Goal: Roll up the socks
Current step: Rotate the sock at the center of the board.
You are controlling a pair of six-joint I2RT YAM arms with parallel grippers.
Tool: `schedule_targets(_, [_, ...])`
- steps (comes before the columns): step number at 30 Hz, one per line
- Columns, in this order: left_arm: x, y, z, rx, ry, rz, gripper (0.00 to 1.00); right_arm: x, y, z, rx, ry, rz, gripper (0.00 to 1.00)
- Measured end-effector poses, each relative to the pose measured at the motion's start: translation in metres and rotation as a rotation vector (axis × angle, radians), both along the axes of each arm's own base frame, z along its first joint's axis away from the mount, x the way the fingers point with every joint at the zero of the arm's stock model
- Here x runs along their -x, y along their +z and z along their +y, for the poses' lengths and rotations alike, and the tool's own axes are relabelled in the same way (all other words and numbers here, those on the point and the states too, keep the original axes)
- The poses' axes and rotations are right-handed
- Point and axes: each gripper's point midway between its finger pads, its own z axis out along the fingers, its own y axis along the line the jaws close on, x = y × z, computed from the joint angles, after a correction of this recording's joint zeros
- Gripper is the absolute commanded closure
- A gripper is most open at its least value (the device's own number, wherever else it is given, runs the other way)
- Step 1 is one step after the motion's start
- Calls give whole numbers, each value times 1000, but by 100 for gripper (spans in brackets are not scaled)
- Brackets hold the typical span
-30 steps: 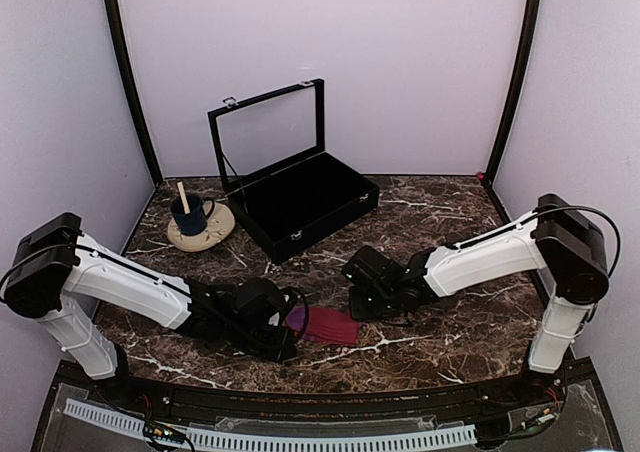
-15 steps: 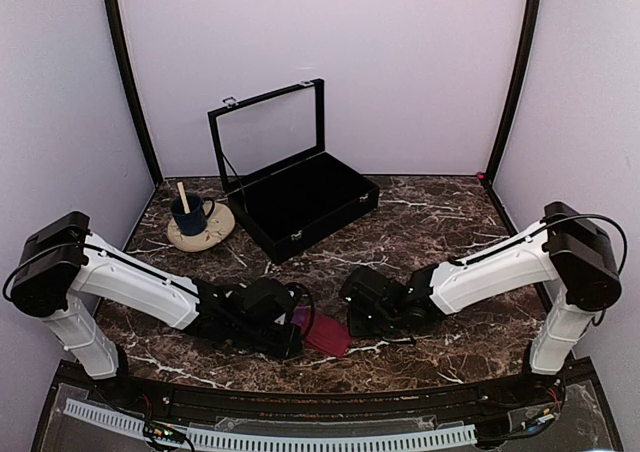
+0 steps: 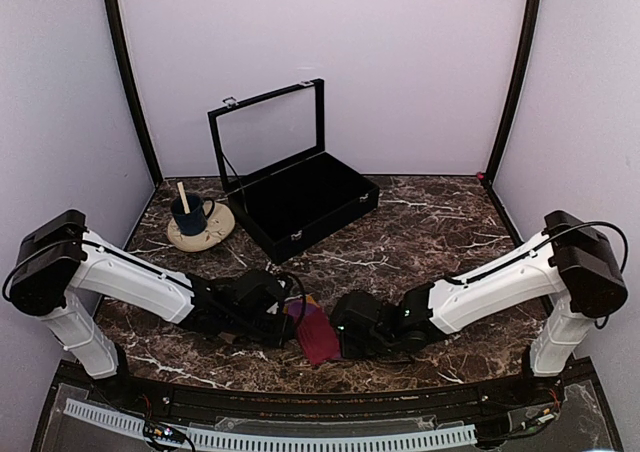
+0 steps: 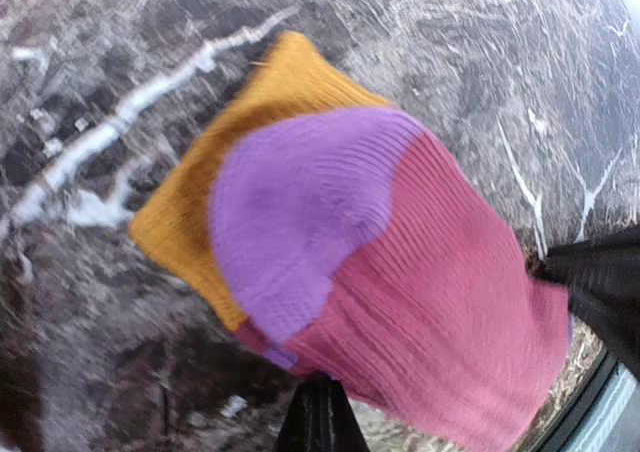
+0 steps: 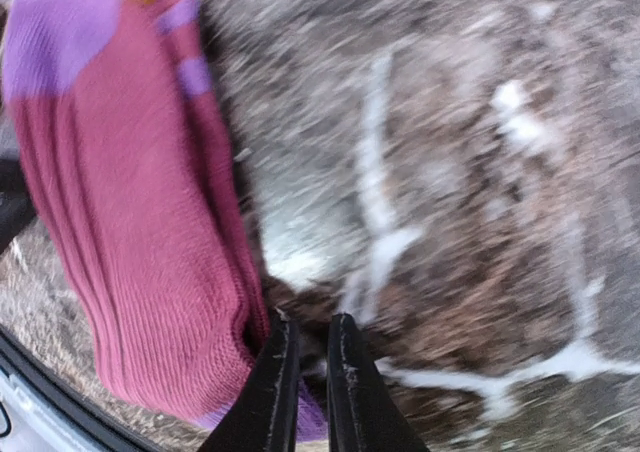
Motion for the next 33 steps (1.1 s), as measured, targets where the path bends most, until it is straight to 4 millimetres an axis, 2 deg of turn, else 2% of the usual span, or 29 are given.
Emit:
schedule_targets(8, [-20,3,6,6,-27,-61,100,19,1,32,-20,61,9,88])
schedule_targets(14, [-27,3,6,2,-59,-86,100,21,1,40,-24,76,13,87])
schedule_targets(18, [-31,3,8,-10,-60,-91,100,20,2,36,6,81,-2,77])
schedule_targets(19, [-32,4,11,-22,-55,-95,97,19,2,35,14,84,-11,73])
schedule_targets(21, [-31,5,23,-55,-38,-99,88,17,3,29,46,97,-35,65])
schedule_targets(24, [-22,10,53,-114,-21,-103,81,14,8,19,85,128,-72,57])
schedule_targets(27, [-15,36,72,-91,-13,-152,72,13,20,12,110,204,-129,51])
schedule_targets(29, [-13,59,76,-35,-21,-209,68,13,31,12,121,264,-175,49])
schedule_targets(30, [-12,78,79,11,-29,-257,67,14,36,13,127,298,-199,47])
schedule_targets(33, [-8,98,82,67,-42,-319,64,24,47,18,164,444,-275,44])
